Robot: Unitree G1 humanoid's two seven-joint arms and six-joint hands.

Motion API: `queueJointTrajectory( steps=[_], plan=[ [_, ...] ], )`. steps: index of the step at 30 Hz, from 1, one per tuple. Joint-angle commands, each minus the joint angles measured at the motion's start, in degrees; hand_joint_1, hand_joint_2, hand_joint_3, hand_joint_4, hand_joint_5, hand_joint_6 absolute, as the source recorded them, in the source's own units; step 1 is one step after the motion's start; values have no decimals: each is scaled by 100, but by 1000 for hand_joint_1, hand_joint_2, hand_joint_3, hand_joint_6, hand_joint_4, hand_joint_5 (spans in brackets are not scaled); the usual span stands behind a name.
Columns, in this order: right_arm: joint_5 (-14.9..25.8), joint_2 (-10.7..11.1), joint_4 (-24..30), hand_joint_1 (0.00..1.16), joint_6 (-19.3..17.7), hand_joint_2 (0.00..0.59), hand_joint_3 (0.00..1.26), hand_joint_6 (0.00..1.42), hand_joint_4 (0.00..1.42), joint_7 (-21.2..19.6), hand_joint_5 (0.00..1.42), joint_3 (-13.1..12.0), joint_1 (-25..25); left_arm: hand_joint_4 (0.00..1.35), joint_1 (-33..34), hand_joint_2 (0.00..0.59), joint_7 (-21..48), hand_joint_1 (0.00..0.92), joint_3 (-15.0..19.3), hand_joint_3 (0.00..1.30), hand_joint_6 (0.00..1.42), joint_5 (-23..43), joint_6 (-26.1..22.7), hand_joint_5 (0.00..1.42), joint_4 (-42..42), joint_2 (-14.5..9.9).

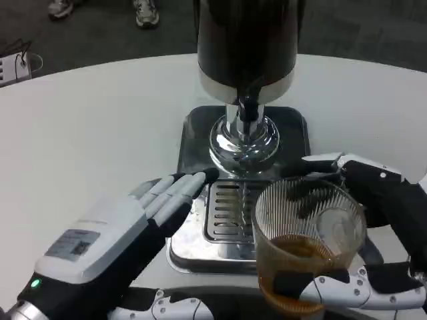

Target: Grasp the cup under the faucet to collect the drink, then remove the cup.

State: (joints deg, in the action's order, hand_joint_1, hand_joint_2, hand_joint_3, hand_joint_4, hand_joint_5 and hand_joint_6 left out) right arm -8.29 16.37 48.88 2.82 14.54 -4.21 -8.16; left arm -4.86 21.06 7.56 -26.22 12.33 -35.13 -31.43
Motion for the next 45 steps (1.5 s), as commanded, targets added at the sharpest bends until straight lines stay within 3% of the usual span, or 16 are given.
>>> queueJointTrajectory(
  steps=[1,21,45],
  plan=[
    [184,19,292,946,-236,197,1029,1424,1264,22,1424,-85,-104,0,-104,70,-4,0,-52,0,11,-128,-78,0,-123,31],
    [291,-29,307,935,-321,191,1034,1424,1264,-14,1424,-202,-173,0,-187,70,79,0,-158,0,0,-187,-69,0,-176,-40],
    [201,-105,330,947,-381,193,1044,1424,1264,-53,1424,-66,-221,0,-467,70,192,0,45,0,0,-74,-87,0,-337,-164]
  ],
)
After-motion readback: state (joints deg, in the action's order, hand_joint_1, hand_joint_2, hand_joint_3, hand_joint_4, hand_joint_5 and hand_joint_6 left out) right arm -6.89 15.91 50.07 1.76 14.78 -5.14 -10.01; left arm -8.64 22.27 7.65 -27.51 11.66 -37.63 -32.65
